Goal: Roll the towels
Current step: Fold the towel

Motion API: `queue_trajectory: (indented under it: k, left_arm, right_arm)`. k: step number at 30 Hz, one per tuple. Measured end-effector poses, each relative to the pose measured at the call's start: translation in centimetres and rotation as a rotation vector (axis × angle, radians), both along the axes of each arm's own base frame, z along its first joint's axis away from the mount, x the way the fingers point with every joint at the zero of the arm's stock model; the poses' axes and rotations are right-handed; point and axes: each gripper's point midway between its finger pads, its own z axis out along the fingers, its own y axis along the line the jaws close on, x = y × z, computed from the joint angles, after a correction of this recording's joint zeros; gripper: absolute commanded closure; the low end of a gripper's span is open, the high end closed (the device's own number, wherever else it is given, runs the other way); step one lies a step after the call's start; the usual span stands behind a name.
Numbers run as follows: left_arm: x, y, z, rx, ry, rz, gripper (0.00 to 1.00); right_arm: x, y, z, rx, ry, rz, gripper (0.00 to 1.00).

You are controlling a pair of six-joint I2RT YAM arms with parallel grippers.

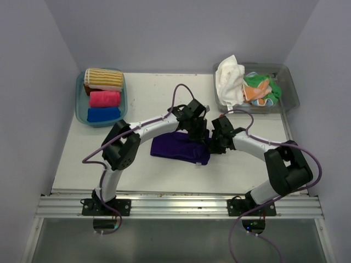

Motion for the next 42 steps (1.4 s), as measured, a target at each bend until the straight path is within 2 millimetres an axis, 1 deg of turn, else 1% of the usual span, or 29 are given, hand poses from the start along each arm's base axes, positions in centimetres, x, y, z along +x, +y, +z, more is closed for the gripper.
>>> queue_trajectory:
  k: [1, 2, 3, 4, 5, 8, 11, 12, 14, 15, 17, 18, 19, 20, 21, 22, 24, 25, 27, 29, 32, 34, 37, 40, 42]
  left_arm:
    - [0.0, -0.1, -0.1, -0.002, 0.0, -0.006, 0.54]
    - [-0.1, -0.1, -0.1, -0.003, 0.005, -0.006, 0.52]
    - [-0.2, -0.1, 0.0, -0.004, 0.01, -0.007, 0.42]
    - [-0.2, -0.2, 0.0, -0.006, 0.008, -0.013, 0.38]
    - [-0.2, -0.2, 0.1, -0.009, 0.008, -0.014, 0.37]
    - [-0.2, -0.2, 0.6, -0.014, 0.0, -0.021, 0.36]
    - [-0.3, -0.1, 2.1, -0.03, -0.017, -0.032, 0.37]
    - [-0.4, 0.0, 2.9, -0.039, -0.026, -0.032, 0.38]
    - [-0.3, 0.4, 5.4, -0.076, -0.059, -0.028, 0.4]
    - [-0.2, 0.6, 6.6, -0.094, -0.076, -0.025, 0.4]
    - [0.2, 1.9, 9.6, -0.146, -0.123, -0.008, 0.41]
    - [0.5, 2.8, 10.5, -0.161, -0.138, 0.006, 0.41]
    - [0.9, 4.1, 11.5, -0.175, -0.157, 0.026, 0.41]
    - [1.7, 5.6, 12.2, -0.189, -0.173, 0.056, 0.42]
    - [2.4, 7.0, 12.3, -0.188, -0.179, 0.087, 0.43]
    - [3.1, 8.1, 12.2, -0.183, -0.182, 0.114, 0.43]
    - [4.7, 10.3, 10.8, -0.157, -0.174, 0.174, 0.44]
    - [5.0, 11.1, 9.6, -0.134, -0.157, 0.193, 0.45]
    - [4.5, 12.1, 7.0, -0.087, -0.112, 0.196, 0.46]
    - [3.7, 12.5, 4.7, -0.051, -0.068, 0.192, 0.46]
    - [2.6, 13.1, 2.2, -0.007, -0.014, 0.184, 0.46]
    - [2.2, 13.4, 1.1, 0.01, 0.008, 0.185, 0.46]
    - [2.2, 13.5, 0.1, 0.022, 0.021, 0.183, 0.47]
    - [2.3, 13.7, -1.0, 0.03, 0.029, 0.181, 0.47]
    - [2.3, 13.9, -1.8, 0.038, 0.037, 0.183, 0.47]
  right_arm:
    - [-0.1, -0.1, 0.0, -0.005, 0.003, -0.002, 0.8]
    - [-0.2, -0.3, 0.0, -0.013, 0.004, -0.005, 0.8]
    - [-0.4, -0.6, 0.1, -0.024, 0.006, -0.009, 0.79]
    - [-0.7, -0.9, 0.1, -0.036, 0.012, -0.012, 0.77]
    - [-0.9, -1.2, 0.1, -0.047, 0.016, -0.015, 0.76]
    - [-1.8, -2.3, 0.3, -0.094, 0.032, -0.015, 0.75]
    - [-2.5, -3.3, 1.1, -0.129, 0.032, -0.014, 0.74]
    - [-2.7, -3.5, 1.4, -0.135, 0.027, -0.014, 0.74]
    - [-2.9, -4.1, 2.3, -0.152, 0.01, -0.017, 0.73]
    - [-3.1, -4.3, 2.7, -0.158, 0.0, -0.019, 0.71]
    - [-3.2, -4.8, 3.7, -0.168, -0.022, -0.022, 0.69]
    - [-3.3, -4.9, 4.3, -0.165, -0.036, -0.025, 0.69]
    - [-3.2, -4.9, 4.7, -0.164, -0.047, -0.024, 0.68]
    - [-3.0, -4.8, 5.1, -0.158, -0.057, -0.024, 0.68]
    - [-2.7, -4.7, 5.5, -0.152, -0.068, -0.024, 0.68]
    - [-2.5, -4.5, 5.8, -0.146, -0.074, -0.022, 0.68]
    - [-1.9, -4.0, 6.2, -0.133, -0.082, -0.018, 0.68]
    - [-1.7, -3.8, 6.2, -0.128, -0.079, -0.015, 0.68]
    - [-1.2, -3.1, 5.8, -0.112, -0.066, -0.004, 0.68]
    - [-1.1, -2.6, 5.3, -0.098, -0.051, 0.005, 0.67]
    - [-1.1, -1.9, 4.9, -0.07, -0.032, 0.021, 0.67]
    - [-0.9, -1.1, 4.8, -0.033, -0.031, 0.037, 0.67]
    - [-0.8, -0.1, 4.5, 0.015, -0.035, 0.055, 0.67]
    - [-1.4, 0.4, 3.8, 0.05, -0.02, 0.067, 0.67]
    - [-2.0, 0.4, 3.2, 0.056, -0.002, 0.07, 0.67]
